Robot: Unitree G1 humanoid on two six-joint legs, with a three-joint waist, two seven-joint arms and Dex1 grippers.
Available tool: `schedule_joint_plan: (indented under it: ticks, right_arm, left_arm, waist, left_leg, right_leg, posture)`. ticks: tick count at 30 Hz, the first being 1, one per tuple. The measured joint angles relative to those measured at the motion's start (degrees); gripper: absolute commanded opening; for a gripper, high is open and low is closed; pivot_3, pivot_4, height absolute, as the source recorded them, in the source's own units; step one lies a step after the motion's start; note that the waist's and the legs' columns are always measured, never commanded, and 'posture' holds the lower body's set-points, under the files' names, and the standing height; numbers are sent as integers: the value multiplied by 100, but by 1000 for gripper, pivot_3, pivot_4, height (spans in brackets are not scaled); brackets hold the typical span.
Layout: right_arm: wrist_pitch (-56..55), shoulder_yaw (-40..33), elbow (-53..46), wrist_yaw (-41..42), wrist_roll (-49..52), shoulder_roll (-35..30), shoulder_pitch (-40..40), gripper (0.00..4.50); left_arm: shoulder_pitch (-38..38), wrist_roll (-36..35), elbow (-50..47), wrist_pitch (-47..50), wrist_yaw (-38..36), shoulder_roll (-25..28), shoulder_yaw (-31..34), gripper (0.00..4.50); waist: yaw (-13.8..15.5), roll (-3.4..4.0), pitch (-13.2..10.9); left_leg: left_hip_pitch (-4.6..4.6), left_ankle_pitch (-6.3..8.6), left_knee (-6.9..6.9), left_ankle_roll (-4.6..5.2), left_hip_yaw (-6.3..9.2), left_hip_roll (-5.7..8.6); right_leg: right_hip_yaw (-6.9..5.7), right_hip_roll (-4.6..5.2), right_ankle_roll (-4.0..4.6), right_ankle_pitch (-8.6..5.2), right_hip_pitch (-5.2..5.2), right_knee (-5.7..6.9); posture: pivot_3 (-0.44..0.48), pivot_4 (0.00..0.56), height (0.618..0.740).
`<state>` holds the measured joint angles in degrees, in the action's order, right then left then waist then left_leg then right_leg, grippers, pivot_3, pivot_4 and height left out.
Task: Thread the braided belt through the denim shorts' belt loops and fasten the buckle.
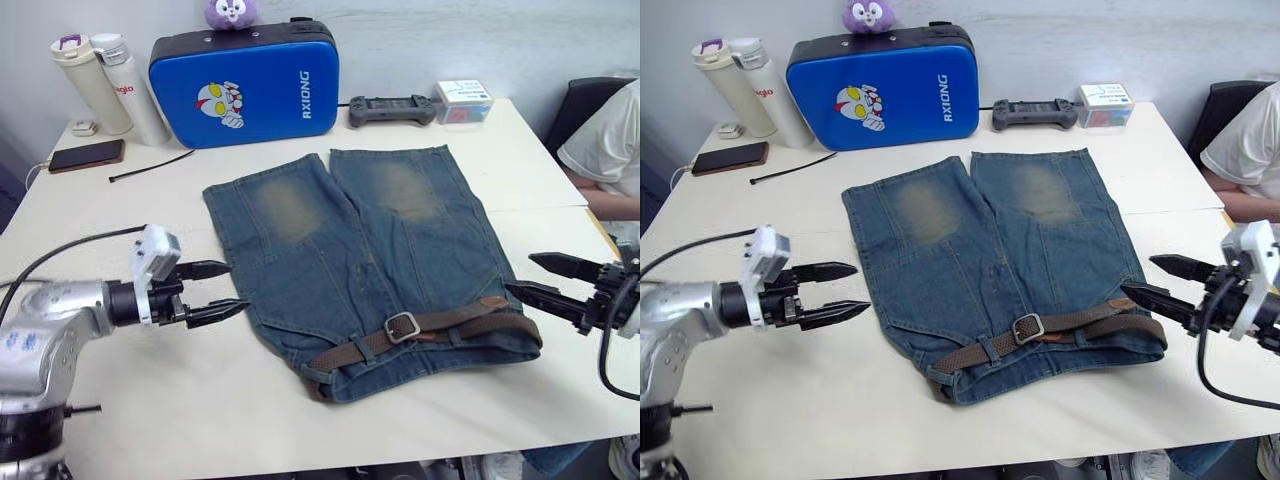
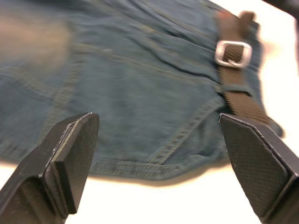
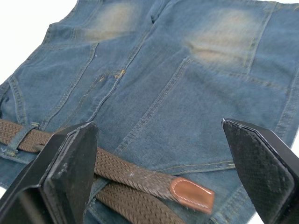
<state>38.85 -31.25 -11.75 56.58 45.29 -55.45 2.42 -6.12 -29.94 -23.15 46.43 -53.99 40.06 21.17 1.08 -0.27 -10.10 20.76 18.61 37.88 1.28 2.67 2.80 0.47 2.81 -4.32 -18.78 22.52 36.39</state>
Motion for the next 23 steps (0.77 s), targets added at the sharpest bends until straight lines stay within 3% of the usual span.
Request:
schedule_joint_plan:
  ticks: [4, 9, 13, 16, 18, 23]
  right_arm:
    - [-384, 473, 42, -280, -561, 278, -122, 4500]
    - [-503, 849, 59, -738, -972, 611, -333, 4500]
    - [-739, 998, 44, -857, -1330, 693, -162, 4500]
    - [-886, 1012, 50, -877, -1492, 762, -58, 4500]
    - [-892, 1011, 49, -865, -1488, 811, -45, 4500]
    - [-894, 1005, 105, -851, -1453, 951, 62, 4500]
  left_arm:
    - [894, 278, -321, -378, 809, -579, 48, 4488]
    - [1415, 503, -339, -1183, 1430, -1343, -35, 4488]
    - [1589, 609, -290, -1547, 1626, -1494, -238, 4488]
    - [1614, 650, -269, -1685, 1703, -1530, -444, 4488]
    - [1625, 657, -269, -1757, 1738, -1534, -534, 4488]
    - [1834, 729, -264, -2024, 1791, -1545, -727, 4488]
  waist:
    - [28, 0, 0]
    - [57, 0, 0]
    - [49, -2, -2]
    - [-54, 14, -3]
    - [-117, 26, -1]
    - [97, 29, -7]
  left_leg:
    - [9, 1, 4, -3, -5, 0]
    - [14, 2, 8, -7, -1, 0]
    - [36, -4, 3, -17, 4, 5]
    - [35, -77, -81, 22, 216, 126]
    - [47, -161, -76, -24, 363, 204]
    - [50, -157, -68, -31, 331, 192]
  right_leg:
    - [2, -1, -1, 1, 9, 5]
    - [-3, -1, -1, 3, 8, 1]
    - [-15, 0, -1, 3, 1, 0]
    - [-245, 126, -1, -1, -110, -56]
    - [-366, 199, -14, -15, -109, -56]
    - [-314, 187, -17, -13, -96, -65]
  posture:
    - [0, 150, 740]
    - [0, 150, 740]
    - [0, 150, 740]
    - [0, 150, 740]
    - [0, 150, 740]
    - [0, 150, 740]
